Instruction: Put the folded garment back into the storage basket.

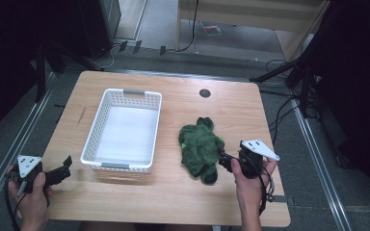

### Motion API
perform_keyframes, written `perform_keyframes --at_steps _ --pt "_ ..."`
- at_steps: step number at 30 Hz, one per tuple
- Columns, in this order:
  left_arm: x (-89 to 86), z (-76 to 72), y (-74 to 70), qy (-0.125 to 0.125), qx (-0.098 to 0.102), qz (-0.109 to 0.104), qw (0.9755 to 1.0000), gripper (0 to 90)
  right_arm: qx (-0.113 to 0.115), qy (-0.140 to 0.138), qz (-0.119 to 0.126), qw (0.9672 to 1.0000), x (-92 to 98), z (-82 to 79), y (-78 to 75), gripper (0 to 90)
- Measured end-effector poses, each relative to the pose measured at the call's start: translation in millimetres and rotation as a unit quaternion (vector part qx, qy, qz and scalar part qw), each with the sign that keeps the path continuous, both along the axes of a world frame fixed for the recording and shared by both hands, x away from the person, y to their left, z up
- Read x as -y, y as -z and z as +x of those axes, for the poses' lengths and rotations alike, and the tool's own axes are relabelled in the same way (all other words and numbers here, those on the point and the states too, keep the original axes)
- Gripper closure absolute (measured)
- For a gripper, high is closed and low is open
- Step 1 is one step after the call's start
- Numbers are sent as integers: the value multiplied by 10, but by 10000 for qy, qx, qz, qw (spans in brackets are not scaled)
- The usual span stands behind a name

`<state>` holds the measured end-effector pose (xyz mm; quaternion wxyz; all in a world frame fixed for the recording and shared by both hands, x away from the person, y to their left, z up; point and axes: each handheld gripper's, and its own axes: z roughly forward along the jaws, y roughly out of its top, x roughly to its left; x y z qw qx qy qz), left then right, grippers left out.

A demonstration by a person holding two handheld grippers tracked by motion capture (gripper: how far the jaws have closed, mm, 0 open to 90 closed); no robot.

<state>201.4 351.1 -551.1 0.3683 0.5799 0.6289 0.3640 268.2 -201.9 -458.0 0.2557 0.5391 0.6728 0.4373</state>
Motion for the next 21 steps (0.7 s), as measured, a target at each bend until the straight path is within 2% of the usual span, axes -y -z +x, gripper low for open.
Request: perform_keyframes --at_steps 1,2,4,6,7,8,9,10,11,12,14,15,16,18,21 --pt "-4 2 1 -11 -1 -23 10000 0 0 0 0 10000 0 0 0 152" --pt "-9 4 1 -14 8 -52 10000 0 -132 -78 -48 9999 -102 67 -33 145" --pt "-19 11 3 4 14 -121 9999 0 -161 -92 -91 9998 -154 98 -50 144" --pt "-29 13 2 14 -5 -157 9999 0 -274 -164 -226 9992 -311 180 -98 136" --pt "-33 14 3 23 -7 -172 9998 0 -274 -164 -226 9992 -311 180 -98 136" --pt "-36 13 2 15 -8 -164 9999 0 -339 -206 -245 9989 -361 208 -104 133" --pt "-37 14 2 3 -23 -150 9999 0 -451 -225 -378 9980 -458 263 -92 130" --pt "-35 15 3 -13 -33 -141 9999 0 -451 -225 -378 9980 -458 263 -92 130" --pt "-37 15 3 -6 -38 -146 9999 0 -587 -239 -447 9970 -543 307 -66 130" --pt "-39 16 4 -5 -48 -165 9999 0 -587 -239 -447 9970 -543 307 -66 130" --pt "-52 19 3 15 -81 -194 9998 0 -777 -132 -439 9959 -618 369 -18 129" --pt "-55 23 4 14 -85 -207 9997 0 -777 -132 -439 9959 -618 369 -18 129" --pt "-55 24 4 10 -93 -221 9997 0 -893 -20 -429 9951 -639 410 15 126" --pt "-50 28 4 21 -118 -202 9997 0 -917 3 -437 9948 -646 427 30 111" --pt "-41 35 3 52 -153 -166 9997 0 -1094 24 -434 9931 -666 483 71 53"
